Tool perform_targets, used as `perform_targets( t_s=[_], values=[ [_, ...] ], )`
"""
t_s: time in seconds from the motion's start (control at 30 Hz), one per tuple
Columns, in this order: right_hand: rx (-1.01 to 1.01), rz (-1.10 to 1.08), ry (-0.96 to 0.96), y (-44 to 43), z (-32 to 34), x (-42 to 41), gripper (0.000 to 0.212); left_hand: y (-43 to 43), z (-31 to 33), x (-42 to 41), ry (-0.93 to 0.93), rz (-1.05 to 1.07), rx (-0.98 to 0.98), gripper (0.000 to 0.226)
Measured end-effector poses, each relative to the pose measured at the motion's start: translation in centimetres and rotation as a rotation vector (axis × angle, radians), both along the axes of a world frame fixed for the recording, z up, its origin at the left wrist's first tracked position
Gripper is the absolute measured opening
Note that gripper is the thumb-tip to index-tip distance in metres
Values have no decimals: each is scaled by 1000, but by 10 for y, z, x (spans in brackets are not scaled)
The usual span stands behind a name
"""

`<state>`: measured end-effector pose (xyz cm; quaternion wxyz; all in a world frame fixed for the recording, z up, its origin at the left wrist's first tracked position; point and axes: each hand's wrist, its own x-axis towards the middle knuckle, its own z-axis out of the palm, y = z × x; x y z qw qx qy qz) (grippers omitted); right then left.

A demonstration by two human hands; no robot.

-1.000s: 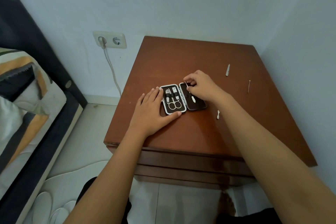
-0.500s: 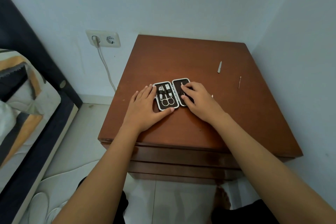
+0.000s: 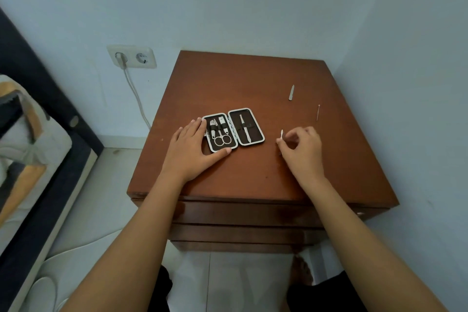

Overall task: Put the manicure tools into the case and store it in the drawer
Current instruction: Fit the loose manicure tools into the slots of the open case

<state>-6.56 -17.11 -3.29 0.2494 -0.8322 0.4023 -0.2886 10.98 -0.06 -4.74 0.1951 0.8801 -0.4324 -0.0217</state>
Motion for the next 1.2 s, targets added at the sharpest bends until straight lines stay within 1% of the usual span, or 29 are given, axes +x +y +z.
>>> perform_targets(
  t_s=[0.07, 0.23, 0.33, 0.4, 0.53, 0.57, 0.6, 0.7, 0.77, 1.03, 1.2],
  values=[
    [48, -5, 26, -3, 1, -3, 13, 0, 1, 0, 2, 4, -3, 104],
    [121, 16, 93, -10, 7, 1, 7, 0, 2, -1, 6, 4, -7, 104],
    [146, 19, 161, -10, 9, 6, 10, 0, 1, 0, -2, 4, -3, 104],
    [144, 13, 216, -9, 10, 9, 12, 0, 0, 0, -7, 4, 1, 104],
    [70, 30, 354, -3, 12, 14, 17, 0, 0, 0, -6, 6, -2, 103],
    [73, 40, 361, -1, 14, 15, 18, 0, 0, 0, -6, 5, -4, 103],
    [97, 53, 336, 0, 16, 16, 18, 0, 0, 0, -6, 5, -5, 103],
    [269, 83, 134, 6, 21, 22, 13, 0, 0, 0, -1, 4, -9, 102],
    [309, 97, 60, 11, 21, 28, 11, 0, 0, 0, 1, 5, -12, 100],
    [321, 57, 12, 13, 13, 40, 10, 0, -1, 1, -2, -1, -26, 100],
    [259, 59, -1, 12, 11, 48, 15, 0, 0, 0, 4, -1, -31, 100]
  ],
)
